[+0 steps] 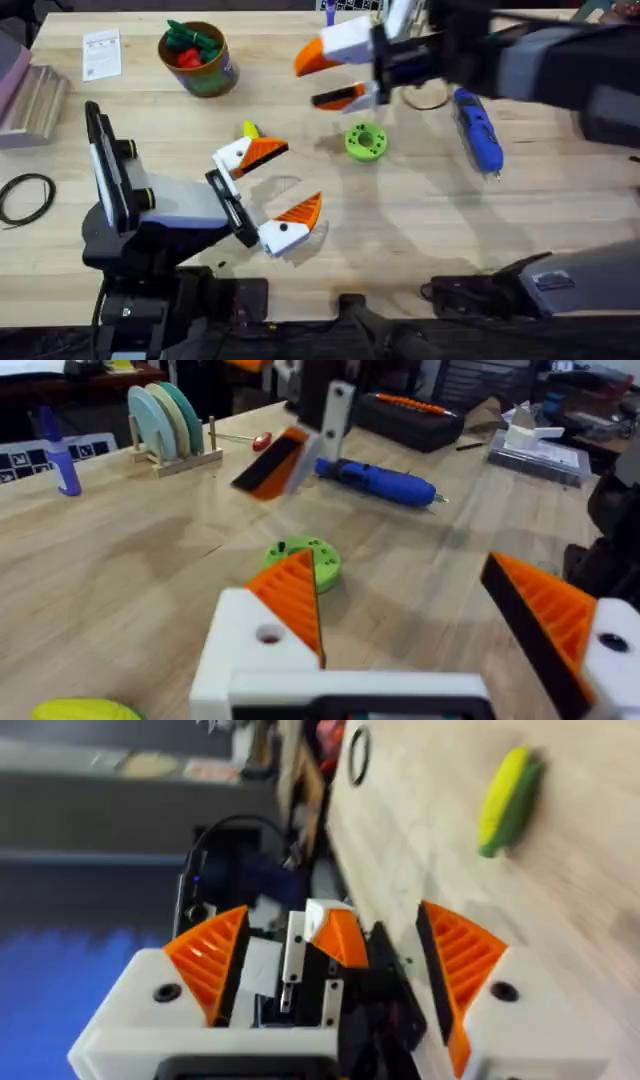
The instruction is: Pick up the gripper from the table and insert it into the empty holder that is missing its gripper. Then pick up a screw, insert it into the mounting hole, and use the screwdriver to tighten it. Finally, clean up the table by picking up the vegetable and placing it into the bucket.
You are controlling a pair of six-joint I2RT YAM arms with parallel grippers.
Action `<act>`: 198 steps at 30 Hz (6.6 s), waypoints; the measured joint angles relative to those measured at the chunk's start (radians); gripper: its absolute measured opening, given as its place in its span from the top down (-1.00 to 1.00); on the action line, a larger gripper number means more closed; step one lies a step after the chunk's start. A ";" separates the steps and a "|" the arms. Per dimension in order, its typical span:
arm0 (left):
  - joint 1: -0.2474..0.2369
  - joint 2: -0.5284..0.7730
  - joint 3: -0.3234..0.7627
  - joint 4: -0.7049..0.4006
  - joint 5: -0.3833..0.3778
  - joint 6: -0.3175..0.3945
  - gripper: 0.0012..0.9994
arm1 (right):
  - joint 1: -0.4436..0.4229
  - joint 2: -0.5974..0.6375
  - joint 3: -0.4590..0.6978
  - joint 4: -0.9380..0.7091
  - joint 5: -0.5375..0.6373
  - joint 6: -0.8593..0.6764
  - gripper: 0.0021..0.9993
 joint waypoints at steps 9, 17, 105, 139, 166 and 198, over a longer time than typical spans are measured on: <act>0.000 0.000 0.000 0.000 0.000 0.000 -0.97 | -0.071 -0.203 0.148 -0.684 0.363 -0.324 -0.90; 0.000 0.000 0.000 0.000 0.002 0.000 -0.97 | 0.053 -0.216 0.398 -1.014 0.859 -0.472 -0.90; 0.000 0.000 0.000 0.000 0.002 0.003 -0.97 | 0.201 0.362 0.527 -1.050 1.249 -0.353 0.62; 0.000 0.000 0.000 0.000 0.003 0.003 -0.97 | 0.216 0.088 0.758 -1.294 1.259 -0.507 0.99; 0.000 0.000 0.000 0.000 0.002 0.003 -0.97 | 0.627 0.174 1.003 -1.314 1.204 -0.996 0.99; 0.000 0.000 0.000 0.000 0.002 0.003 -0.97 | 0.707 0.228 1.003 -1.282 1.112 -1.585 0.99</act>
